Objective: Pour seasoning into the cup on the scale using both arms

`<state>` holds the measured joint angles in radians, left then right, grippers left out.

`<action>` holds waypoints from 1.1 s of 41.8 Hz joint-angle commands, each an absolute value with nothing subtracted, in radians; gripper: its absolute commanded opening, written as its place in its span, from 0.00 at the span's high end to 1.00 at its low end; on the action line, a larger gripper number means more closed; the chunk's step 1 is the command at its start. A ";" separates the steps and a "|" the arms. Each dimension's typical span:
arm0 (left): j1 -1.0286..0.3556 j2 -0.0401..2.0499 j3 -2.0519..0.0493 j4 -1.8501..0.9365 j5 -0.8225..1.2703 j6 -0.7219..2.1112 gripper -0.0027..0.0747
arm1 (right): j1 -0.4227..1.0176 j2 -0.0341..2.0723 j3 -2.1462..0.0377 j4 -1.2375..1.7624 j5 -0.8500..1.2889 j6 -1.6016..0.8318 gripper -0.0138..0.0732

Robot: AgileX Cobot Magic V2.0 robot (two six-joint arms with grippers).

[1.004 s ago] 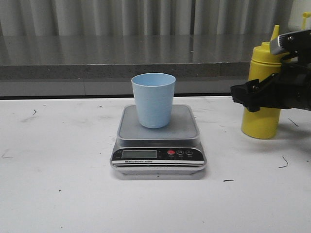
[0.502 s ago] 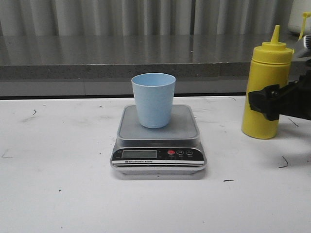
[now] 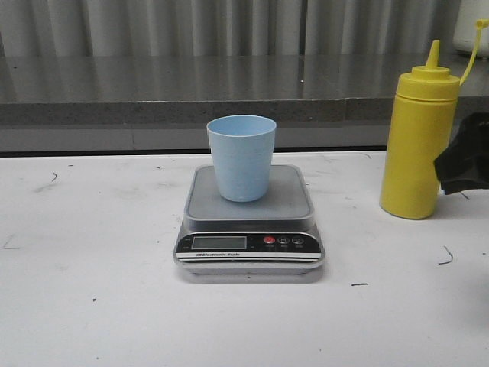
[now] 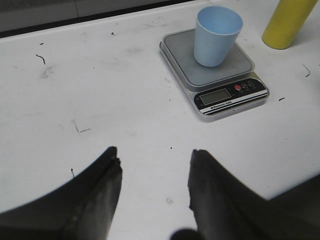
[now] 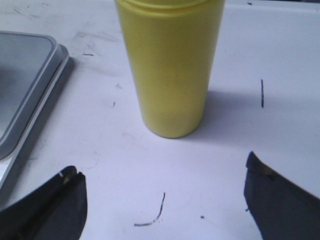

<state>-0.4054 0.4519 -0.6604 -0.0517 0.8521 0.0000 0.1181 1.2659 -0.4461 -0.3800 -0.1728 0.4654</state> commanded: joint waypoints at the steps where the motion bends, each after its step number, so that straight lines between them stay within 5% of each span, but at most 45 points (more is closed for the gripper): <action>1: -0.404 0.458 -0.686 -0.058 0.784 -0.016 0.56 | 0.161 1.131 -0.504 -0.447 -0.018 0.569 0.09; 17: -0.404 0.458 -0.686 -0.058 0.784 -0.016 0.56 | 0.425 0.846 -0.748 -0.303 0.754 0.348 0.09; 46: -0.404 0.458 -0.686 -0.058 0.784 -0.016 0.56 | 0.434 0.451 -0.751 -0.105 0.883 0.108 0.09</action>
<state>-0.4054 0.4519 -0.6604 -0.0517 0.8521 0.0000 0.4323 0.4638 -0.7181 -0.1141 0.9256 0.1338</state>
